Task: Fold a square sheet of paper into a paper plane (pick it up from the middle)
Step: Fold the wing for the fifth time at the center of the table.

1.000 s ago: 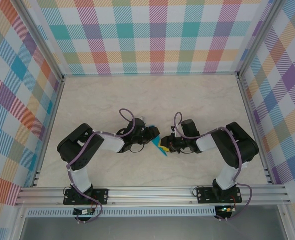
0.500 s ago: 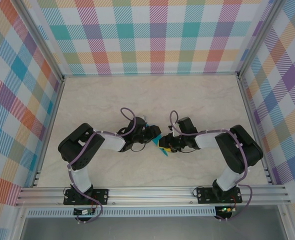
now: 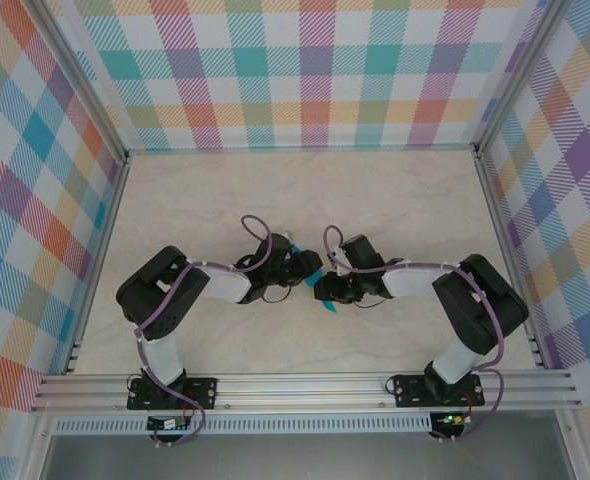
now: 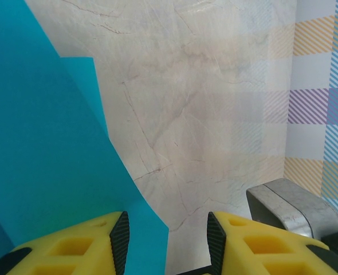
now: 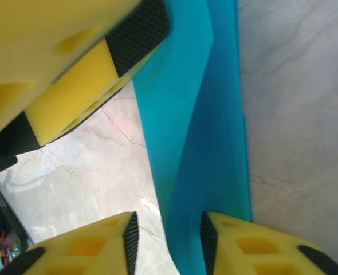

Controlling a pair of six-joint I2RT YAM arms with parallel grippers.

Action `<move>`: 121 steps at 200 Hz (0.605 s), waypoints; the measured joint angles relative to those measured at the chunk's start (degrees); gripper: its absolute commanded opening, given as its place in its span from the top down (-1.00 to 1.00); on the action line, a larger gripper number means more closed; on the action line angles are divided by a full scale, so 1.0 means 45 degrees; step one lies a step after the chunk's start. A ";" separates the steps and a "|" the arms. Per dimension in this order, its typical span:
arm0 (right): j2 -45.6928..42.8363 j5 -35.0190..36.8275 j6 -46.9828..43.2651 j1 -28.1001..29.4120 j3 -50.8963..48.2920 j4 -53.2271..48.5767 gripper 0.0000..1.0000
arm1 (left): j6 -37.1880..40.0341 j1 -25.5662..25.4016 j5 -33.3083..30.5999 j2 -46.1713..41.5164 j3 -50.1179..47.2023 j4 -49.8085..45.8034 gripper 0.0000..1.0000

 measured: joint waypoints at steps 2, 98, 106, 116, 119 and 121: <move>0.0000 0.0058 0.0044 0.0000 0.0005 -0.0034 0.49 | 0.0000 0.0000 0.0005 0.0000 0.0000 0.0000 0.16; -0.1511 0.1880 -0.1253 0.0350 -0.0724 0.0316 0.18 | -0.0335 0.0000 -0.0049 0.0000 0.0010 -0.0087 0.19; -0.1647 0.2220 -0.1559 0.0544 -0.0942 0.0559 0.17 | -0.0369 0.0000 -0.0049 0.0000 0.0015 -0.0087 0.19; -0.1753 0.2628 -0.1919 0.0787 -0.1190 0.0816 0.14 | -0.0393 0.0000 -0.0049 0.0000 0.0019 -0.0083 0.19; -0.1787 0.2744 -0.2016 0.0860 -0.1263 0.0903 0.14 | -0.0398 0.0000 -0.0049 0.0000 0.0019 -0.0087 0.19; -0.1812 0.2861 -0.2113 0.0918 -0.1316 0.0967 0.13 | -0.0408 0.0000 -0.0053 0.0000 0.0019 -0.0083 0.19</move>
